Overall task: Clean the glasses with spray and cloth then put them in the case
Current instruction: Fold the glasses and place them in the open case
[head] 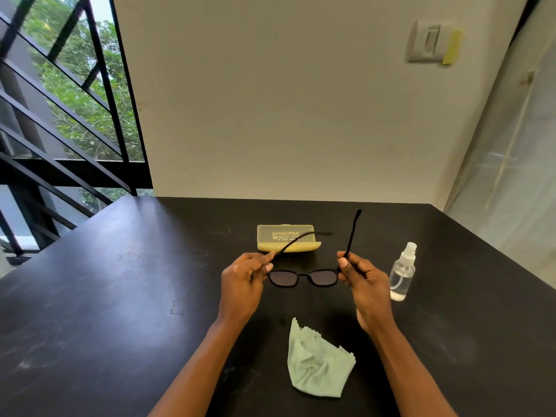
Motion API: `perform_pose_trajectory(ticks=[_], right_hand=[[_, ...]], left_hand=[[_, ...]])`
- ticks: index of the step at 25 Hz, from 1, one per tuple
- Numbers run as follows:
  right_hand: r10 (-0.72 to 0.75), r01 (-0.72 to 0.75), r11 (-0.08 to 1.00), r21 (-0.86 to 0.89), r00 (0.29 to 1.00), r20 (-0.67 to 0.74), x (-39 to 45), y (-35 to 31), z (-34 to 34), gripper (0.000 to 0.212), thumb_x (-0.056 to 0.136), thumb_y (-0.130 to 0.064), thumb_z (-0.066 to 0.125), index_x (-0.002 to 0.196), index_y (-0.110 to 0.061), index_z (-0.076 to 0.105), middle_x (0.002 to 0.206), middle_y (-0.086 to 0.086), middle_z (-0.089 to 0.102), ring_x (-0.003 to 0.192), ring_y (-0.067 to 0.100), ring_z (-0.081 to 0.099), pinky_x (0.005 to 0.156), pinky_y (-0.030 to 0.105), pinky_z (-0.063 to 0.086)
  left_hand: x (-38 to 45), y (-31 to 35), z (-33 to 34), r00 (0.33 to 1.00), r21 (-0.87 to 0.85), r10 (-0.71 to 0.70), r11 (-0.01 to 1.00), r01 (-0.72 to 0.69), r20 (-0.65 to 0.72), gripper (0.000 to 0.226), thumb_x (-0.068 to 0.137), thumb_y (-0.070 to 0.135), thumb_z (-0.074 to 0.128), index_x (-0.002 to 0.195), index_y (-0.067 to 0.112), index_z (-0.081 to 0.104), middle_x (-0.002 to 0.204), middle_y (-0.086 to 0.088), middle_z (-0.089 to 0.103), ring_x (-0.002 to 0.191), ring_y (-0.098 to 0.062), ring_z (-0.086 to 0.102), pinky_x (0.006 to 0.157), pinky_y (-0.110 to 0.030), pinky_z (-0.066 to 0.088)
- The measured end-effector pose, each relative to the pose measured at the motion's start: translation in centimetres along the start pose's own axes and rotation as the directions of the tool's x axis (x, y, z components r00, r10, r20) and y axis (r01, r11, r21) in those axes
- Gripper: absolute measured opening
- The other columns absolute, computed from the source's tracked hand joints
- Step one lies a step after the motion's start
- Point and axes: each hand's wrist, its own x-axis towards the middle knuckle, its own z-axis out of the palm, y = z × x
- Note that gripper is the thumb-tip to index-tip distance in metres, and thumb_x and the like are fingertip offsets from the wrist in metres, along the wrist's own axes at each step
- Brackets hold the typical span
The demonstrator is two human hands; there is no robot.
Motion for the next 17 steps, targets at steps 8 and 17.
perform_pose_trajectory(ticks=[8, 17], right_hand=[[-0.002, 0.001, 1.000, 0.004, 0.996, 0.093, 0.1, -0.3, -0.5, 0.020, 0.085, -0.002, 0.059, 0.094, -0.018, 0.068, 0.095, 0.001, 0.066, 0.082, 0.008, 0.062, 0.066, 0.015, 0.052], [-0.045, 0.055, 0.996, -0.076, 0.991, 0.122, -0.1, -0.4, -0.7, 0.023, 0.086, -0.003, 0.057, 0.098, -0.020, 0.067, 0.093, -0.002, 0.067, 0.077, 0.004, 0.065, 0.067, 0.016, 0.053]], left_hand=[[-0.8, -0.4, -0.1, 0.993, 0.177, 0.100, 0.978, -0.111, 0.067, 0.026, 0.078, -0.007, 0.065, 0.099, 0.007, 0.071, 0.089, 0.007, 0.060, 0.074, 0.009, 0.053, 0.070, 0.004, 0.039], [0.1, 0.6, 0.0, 0.743, -0.500, -0.657, 0.603, 0.622, 0.132, 0.024, 0.079, 0.000, 0.066, 0.102, 0.010, 0.067, 0.093, -0.003, 0.068, 0.090, -0.013, 0.065, 0.072, -0.021, 0.052]])
